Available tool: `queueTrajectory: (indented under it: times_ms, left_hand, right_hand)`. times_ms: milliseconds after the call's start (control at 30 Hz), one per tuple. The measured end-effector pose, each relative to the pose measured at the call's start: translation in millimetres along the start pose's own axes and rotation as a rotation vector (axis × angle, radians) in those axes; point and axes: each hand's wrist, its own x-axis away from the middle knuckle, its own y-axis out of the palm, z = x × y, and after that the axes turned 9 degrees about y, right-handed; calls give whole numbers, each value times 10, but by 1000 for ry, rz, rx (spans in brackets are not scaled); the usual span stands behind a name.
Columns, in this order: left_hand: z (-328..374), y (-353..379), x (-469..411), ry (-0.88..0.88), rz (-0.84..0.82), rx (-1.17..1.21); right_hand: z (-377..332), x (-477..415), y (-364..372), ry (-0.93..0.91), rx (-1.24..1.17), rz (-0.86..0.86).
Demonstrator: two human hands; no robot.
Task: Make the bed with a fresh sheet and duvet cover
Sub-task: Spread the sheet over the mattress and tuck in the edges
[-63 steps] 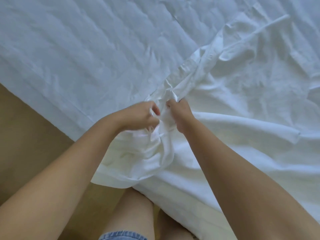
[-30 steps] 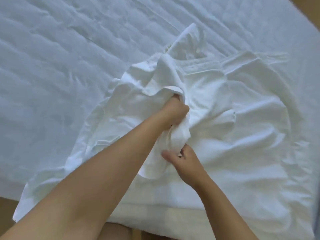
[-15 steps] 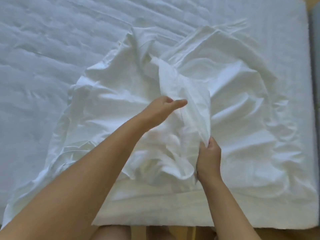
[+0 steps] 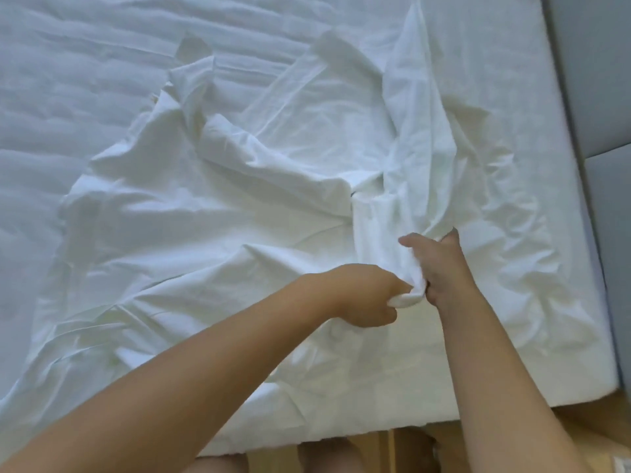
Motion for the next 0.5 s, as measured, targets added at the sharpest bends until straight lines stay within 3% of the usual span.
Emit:
queueTrajectory:
  times_ms: [67, 167, 233, 333, 433, 500]
  left_hand:
    - [-41, -54, -3, -57, 39, 150]
    - [-95, -144, -92, -211, 267, 420]
    - [-63, -162, -294, -269, 449, 494]
    - [73, -152, -832, -432, 577, 620]
    - [335, 3, -1499, -581, 644, 857]
    - [617, 237, -1936, -558, 606, 983]
  right_hand:
    - [-32, -150, 20, 11, -65, 61]
    - [8, -285, -109, 6, -280, 83]
    - [30, -267, -295, -17, -331, 29]
    - [104, -236, -747, -32, -378, -122]
    - [329, -368, -1498, 108, -593, -211]
    - [603, -505, -2116, 270, -728, -79]
